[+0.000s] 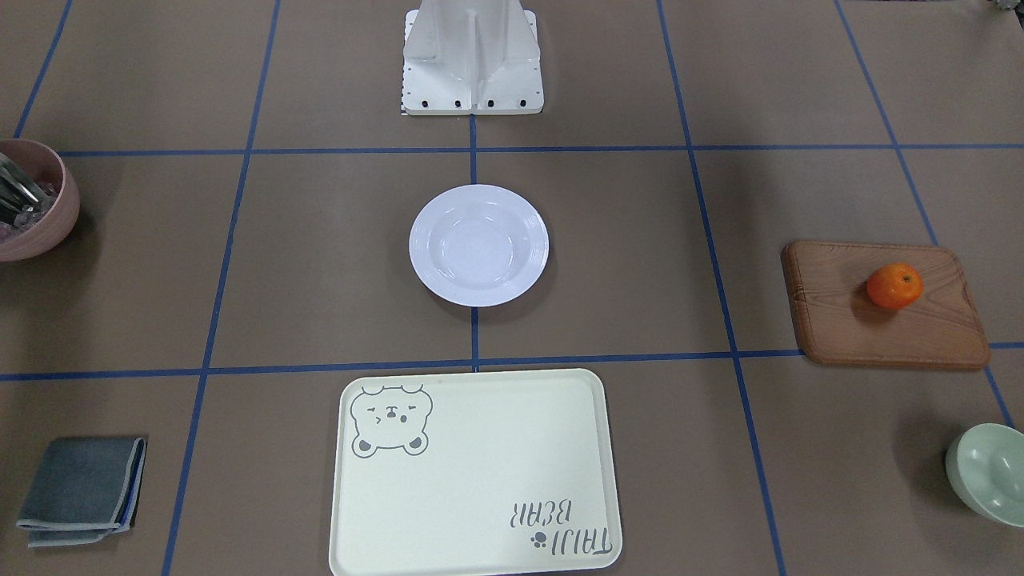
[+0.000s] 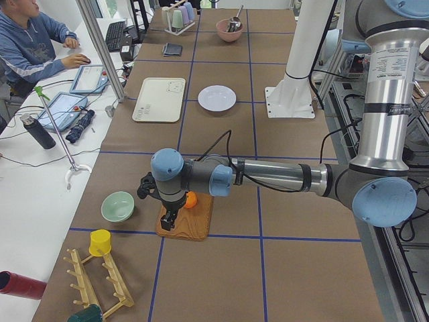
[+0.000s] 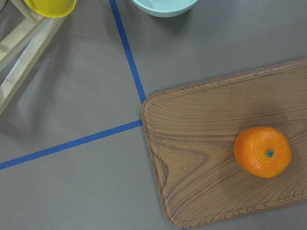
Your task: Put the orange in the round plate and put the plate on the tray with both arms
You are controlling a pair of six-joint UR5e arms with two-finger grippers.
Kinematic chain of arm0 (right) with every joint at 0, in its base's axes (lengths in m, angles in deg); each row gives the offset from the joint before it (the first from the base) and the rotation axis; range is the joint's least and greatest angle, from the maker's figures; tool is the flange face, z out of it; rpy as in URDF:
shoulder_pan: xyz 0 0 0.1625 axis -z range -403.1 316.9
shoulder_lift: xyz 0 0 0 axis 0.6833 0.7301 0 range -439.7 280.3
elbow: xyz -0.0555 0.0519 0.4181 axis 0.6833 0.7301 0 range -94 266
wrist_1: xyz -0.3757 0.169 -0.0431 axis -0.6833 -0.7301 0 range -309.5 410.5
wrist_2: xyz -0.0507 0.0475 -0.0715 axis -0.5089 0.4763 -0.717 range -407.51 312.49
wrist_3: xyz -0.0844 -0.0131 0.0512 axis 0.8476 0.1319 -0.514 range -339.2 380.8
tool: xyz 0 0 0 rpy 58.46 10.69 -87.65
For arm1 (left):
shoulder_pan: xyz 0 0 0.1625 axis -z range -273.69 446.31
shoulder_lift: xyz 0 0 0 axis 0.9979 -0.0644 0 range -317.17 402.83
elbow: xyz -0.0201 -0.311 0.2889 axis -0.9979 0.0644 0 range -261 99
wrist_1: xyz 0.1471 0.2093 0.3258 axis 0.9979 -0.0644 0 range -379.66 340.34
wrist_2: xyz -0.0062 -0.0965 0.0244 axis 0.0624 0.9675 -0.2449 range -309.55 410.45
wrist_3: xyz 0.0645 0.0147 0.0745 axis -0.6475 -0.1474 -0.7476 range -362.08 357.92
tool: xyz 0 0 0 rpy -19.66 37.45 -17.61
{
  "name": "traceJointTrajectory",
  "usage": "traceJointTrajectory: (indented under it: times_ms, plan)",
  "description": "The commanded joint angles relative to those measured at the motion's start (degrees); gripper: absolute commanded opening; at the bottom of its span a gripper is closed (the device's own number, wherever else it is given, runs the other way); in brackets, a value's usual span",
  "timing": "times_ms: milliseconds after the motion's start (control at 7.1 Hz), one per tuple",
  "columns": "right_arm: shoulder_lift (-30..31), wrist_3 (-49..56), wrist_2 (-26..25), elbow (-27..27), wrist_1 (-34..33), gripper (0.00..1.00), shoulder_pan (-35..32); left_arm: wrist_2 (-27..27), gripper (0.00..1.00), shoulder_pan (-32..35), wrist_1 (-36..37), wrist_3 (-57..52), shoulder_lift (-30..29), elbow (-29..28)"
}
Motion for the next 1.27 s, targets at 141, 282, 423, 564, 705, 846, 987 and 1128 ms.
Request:
traceJointTrajectory:
  times_ms: [141,282,423,564,705,846,987,1128]
  plan:
    - [-0.95,-0.19,-0.41,0.53,0.09,1.00,0.17,-0.05,0.98,0.08,0.09,0.31,-0.23,-0.23]
    - [-0.87,-0.10,-0.24,-0.34,0.09,1.00,0.17,-0.22,0.98,0.25,0.09,0.22,-0.32,0.47]
    - [-0.96,-0.01,-0.49,-0.61,0.09,1.00,0.17,-0.31,0.98,0.51,-0.09,0.04,0.38,1.00]
    - [-0.96,-0.01,-0.50,-0.61,0.09,1.00,0.17,-0.66,0.98,0.60,-0.09,0.13,0.73,2.84]
    - [-0.87,-0.01,-0.32,-1.83,0.09,1.00,0.17,-0.57,0.98,0.60,0.00,0.04,0.73,2.51]
    - [-0.70,-0.27,-0.23,-2.01,0.17,1.00,0.17,-0.57,0.98,1.13,0.00,0.48,0.99,2.94]
    - [-0.78,-0.28,-0.32,-1.41,2.09,1.00,0.17,-0.49,0.98,1.83,0.00,0.48,1.35,3.03]
    - [-0.35,-0.36,-0.15,-0.09,4.20,1.00,0.35,-0.57,0.98,1.66,0.00,0.65,1.17,2.77]
